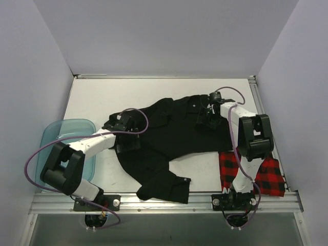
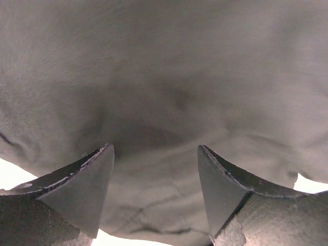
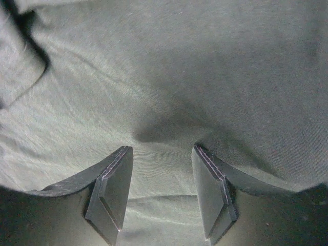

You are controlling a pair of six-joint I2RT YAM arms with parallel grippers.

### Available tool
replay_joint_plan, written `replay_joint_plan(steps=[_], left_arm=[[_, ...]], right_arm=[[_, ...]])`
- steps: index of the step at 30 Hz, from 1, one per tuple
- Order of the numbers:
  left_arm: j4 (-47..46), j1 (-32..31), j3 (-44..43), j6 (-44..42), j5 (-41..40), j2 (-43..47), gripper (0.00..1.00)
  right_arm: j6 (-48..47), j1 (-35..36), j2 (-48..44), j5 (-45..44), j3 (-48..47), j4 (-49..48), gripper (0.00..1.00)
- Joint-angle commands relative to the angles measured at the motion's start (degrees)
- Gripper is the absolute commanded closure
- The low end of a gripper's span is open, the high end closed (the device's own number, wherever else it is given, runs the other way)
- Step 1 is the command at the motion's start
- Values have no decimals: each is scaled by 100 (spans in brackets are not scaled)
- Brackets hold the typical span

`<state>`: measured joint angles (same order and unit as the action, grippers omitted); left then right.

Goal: Fold and stack the long sleeve shirts
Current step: Flatten the shirt out

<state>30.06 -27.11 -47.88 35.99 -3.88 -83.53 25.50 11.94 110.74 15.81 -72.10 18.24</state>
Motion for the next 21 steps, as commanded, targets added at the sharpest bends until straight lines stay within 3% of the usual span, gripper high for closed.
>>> replay_joint_plan(steps=[1, 6, 11, 16, 21], left_arm=[[-405, -118, 252, 321, 291, -330, 26], [-378, -189, 709, 286, 625, -419, 28], [-10, -198, 999, 181, 705, -51, 30], [666, -189, 570, -108, 284, 1021, 28], [791, -189, -360, -978, -278, 1602, 23]], right_arm=[[-62, -552, -218, -385, 511, 847, 49], [-220, -1149, -579, -632, 758, 1129, 49], [-457, -1177, -1246, -852, 838, 1147, 50], [-1029, -292, -1984, -958, 548, 884, 50], [-1380, 536, -2022, -527, 31, -4, 49]])
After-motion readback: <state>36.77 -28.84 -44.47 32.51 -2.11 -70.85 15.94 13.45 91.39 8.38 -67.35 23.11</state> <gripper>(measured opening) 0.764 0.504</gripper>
